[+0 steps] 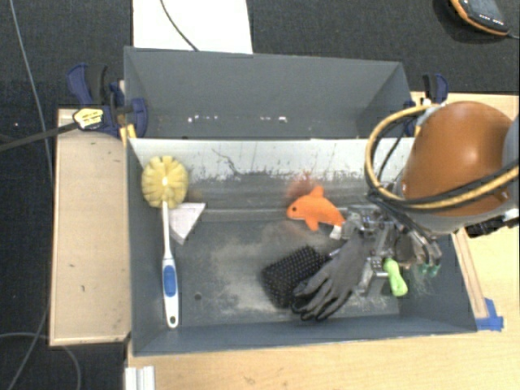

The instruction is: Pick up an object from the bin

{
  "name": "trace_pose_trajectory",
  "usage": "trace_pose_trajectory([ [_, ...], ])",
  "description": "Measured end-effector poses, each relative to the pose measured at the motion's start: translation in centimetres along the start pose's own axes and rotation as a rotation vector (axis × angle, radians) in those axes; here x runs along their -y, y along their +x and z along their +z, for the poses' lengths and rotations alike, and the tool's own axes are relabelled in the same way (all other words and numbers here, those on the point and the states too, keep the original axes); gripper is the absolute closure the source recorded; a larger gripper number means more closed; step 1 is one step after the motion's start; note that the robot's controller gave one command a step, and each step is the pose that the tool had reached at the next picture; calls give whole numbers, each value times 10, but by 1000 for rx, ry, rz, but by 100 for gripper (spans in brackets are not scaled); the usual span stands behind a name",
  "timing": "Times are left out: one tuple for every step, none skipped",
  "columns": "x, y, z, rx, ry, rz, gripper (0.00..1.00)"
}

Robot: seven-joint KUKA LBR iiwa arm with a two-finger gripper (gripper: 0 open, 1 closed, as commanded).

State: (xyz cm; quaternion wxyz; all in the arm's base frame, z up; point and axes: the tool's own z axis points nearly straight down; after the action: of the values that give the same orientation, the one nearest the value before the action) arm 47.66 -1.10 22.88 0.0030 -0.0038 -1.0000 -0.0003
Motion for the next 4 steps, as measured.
trace_pose_trajectory([
  [0,-2,-4,9,0,-1,0],
  [-16,-11,72,9,1,-238,0],
  [-19,-12,108,7,1,-307,0],
  [-24,-7,127,13,4,-778,0],
])
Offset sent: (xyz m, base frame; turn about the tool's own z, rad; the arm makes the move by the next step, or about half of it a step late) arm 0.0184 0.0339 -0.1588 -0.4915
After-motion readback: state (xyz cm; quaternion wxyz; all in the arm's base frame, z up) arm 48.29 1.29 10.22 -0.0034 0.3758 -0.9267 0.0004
